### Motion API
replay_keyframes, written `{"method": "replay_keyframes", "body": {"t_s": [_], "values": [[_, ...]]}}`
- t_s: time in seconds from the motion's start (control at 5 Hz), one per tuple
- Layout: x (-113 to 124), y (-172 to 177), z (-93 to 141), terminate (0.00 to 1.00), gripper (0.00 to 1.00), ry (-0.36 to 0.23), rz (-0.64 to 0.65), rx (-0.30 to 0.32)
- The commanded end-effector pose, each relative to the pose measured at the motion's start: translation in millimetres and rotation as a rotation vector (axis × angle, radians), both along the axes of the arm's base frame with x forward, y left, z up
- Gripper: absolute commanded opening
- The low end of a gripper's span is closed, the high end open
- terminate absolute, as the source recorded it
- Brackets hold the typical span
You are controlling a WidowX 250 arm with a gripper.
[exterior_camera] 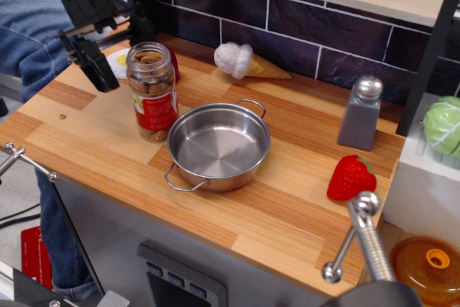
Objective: Pour almonds in pot
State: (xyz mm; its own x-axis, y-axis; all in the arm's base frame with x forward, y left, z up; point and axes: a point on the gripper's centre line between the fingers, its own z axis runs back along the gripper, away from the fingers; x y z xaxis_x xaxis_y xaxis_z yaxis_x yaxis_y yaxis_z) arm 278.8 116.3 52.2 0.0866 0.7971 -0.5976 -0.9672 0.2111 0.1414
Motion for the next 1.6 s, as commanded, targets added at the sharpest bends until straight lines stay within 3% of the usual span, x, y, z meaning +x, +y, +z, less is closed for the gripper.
{"method": "replay_keyframes", "body": {"t_s": [0.0, 0.6, 0.8, 1.0, 1.2, 1.4], "values": [[-7, -15, 10, 0.0, 1.0, -0.009, -0.03, 0.014], [-13, -35, 11, 0.0, 1.0, 0.081, 0.007, -0.023], [-13, -33, 12, 0.0, 0.0, 0.08, 0.032, 0.008], [3, -31, 32, 0.0, 0.0, 0.016, 0.096, 0.086], [16, -49, 54, 0.0, 0.0, -0.19, 0.111, 0.279], [20, -64, 66, 0.0, 0.0, -0.303, 0.099, 0.376]]}}
